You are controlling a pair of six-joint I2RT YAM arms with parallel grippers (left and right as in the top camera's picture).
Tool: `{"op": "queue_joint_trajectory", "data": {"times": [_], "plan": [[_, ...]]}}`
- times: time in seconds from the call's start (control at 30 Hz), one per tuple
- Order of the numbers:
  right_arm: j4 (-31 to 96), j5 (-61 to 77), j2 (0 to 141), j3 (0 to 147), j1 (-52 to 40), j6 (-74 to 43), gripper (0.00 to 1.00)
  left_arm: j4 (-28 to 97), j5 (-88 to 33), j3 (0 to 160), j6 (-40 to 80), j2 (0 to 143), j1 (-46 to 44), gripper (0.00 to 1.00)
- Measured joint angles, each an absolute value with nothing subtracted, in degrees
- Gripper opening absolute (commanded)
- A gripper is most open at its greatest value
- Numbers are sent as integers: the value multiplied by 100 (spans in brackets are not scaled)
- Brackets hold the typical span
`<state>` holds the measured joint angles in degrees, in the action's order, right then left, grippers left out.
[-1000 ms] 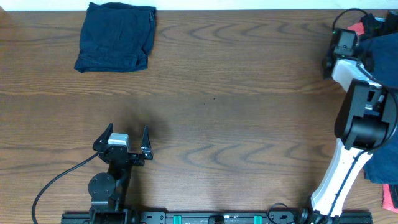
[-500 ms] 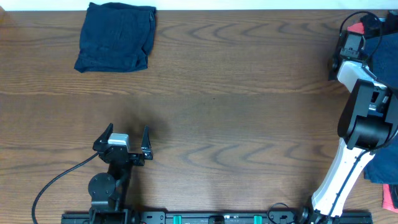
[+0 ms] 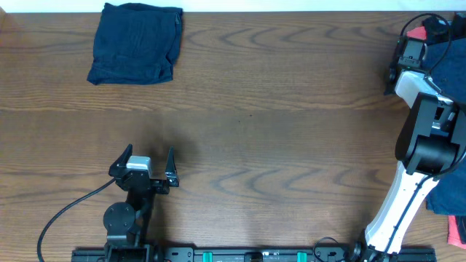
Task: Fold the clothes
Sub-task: 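Grasp the top navy shorts with the right gripper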
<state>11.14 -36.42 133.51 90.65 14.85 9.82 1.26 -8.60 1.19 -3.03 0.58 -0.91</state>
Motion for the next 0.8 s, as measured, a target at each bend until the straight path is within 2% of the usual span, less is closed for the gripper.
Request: {"op": "queue_joint_trajectory", "data": {"times": [0.33, 0.8], "plan": [[1291, -3686, 13185, 9050, 1372, 349, 1, 126, -860, 119, -303, 58, -91, 98], [1734, -3625, 12016, 8989, 847, 95, 1, 126, -860, 119, -303, 58, -91, 98]]}}
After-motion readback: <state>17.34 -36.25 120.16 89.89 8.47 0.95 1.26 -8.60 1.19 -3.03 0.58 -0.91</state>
